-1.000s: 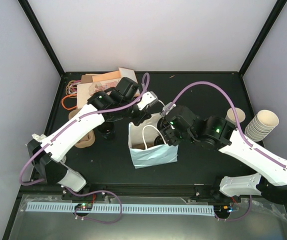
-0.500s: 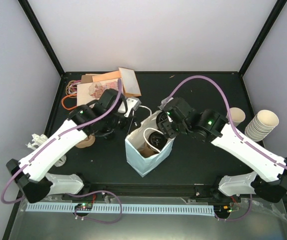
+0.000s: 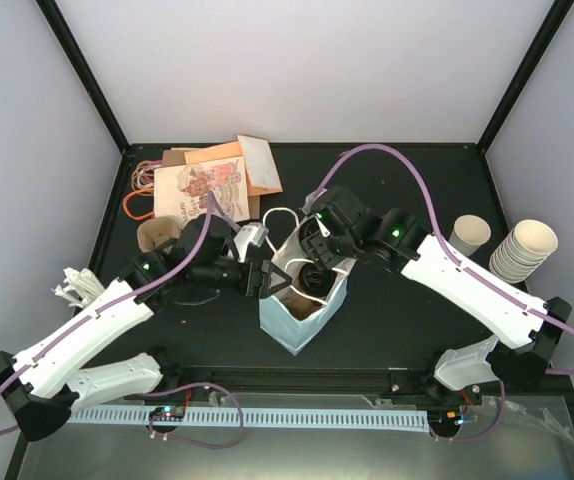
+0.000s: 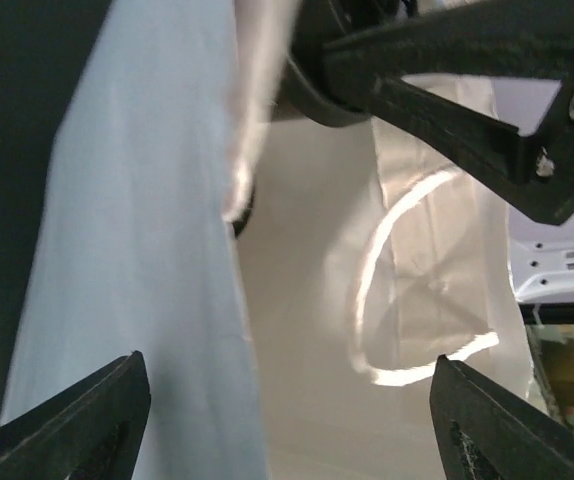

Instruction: Pack the takeout coffee

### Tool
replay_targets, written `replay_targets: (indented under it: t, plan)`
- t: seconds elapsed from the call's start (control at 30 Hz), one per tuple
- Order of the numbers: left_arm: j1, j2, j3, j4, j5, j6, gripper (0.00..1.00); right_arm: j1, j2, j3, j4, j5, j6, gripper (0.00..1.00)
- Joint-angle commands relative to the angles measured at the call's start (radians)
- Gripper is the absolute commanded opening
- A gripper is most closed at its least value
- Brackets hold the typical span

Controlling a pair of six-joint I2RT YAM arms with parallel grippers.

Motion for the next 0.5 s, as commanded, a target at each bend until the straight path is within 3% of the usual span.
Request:
replay_targets:
  t: [0.0,0.47]
  plan:
    - [-0.03,-0.031,-0.06,0.202,0.122,-0.085,0.81,-0.005,0.004,0.028,0.045,-0.014,-0.024,0.53]
    - [-0.229,-0.007,-0.086,0.445,0.081,-0.159,0.89,-0.004,0.047,0.081,0.086,-0.178,-0.072,0.52]
